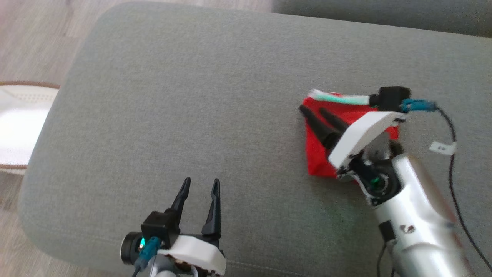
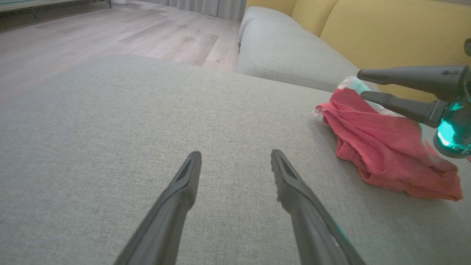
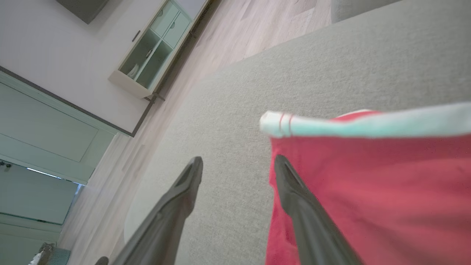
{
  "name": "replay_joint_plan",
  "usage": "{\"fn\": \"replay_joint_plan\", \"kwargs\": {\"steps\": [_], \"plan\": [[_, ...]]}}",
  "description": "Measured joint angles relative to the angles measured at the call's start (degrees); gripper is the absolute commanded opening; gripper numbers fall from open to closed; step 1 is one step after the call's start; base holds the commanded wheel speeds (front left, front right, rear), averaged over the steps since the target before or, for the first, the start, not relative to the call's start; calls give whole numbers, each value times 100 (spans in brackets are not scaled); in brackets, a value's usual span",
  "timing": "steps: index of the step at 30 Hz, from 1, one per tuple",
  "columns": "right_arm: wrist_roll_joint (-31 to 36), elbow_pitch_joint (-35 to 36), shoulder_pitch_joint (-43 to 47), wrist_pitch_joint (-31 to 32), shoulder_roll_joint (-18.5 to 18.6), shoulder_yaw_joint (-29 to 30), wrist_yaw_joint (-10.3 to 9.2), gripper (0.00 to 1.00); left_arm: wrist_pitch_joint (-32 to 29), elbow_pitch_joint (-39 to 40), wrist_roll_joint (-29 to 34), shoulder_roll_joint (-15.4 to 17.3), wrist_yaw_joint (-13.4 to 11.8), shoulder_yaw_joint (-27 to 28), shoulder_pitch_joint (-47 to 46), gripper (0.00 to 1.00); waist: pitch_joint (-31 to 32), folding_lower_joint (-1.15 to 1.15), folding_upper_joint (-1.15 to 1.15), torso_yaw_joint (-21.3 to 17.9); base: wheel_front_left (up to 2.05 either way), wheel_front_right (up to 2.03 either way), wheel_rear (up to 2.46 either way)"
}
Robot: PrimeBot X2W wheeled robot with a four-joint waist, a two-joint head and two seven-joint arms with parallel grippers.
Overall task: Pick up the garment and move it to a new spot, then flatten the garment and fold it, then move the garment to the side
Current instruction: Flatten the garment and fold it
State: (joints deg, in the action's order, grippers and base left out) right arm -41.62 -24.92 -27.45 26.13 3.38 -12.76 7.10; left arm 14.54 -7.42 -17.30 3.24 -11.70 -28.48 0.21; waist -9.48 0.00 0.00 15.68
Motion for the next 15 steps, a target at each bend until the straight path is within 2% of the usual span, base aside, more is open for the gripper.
{"fn": "replay_joint_plan", "kwargs": {"steps": [3, 7, 9, 15], "plan": [[-432, -12, 40, -296, 2, -536, 0, 100, 0, -24, -9, -1, -24, 14, 87, 100, 85, 0, 0, -134, 0, 0, 0], [-363, 146, 310, -765, 2, -671, 0, 100, 0, -35, 0, 1, -25, 169, 98, 100, 234, 0, 0, -279, 0, 0, 0], [101, 261, 535, -1035, 0, -592, 0, 100, 0, -31, 0, -3, -33, 242, 148, 100, 332, 0, 0, -360, 0, 0, 0], [2195, 884, 1396, -1860, 170, 49, 0, 100, 0, 1, 88, 0, 13, 517, 615, 100, 640, 0, 0, -642, 0, 0, 0]]}}
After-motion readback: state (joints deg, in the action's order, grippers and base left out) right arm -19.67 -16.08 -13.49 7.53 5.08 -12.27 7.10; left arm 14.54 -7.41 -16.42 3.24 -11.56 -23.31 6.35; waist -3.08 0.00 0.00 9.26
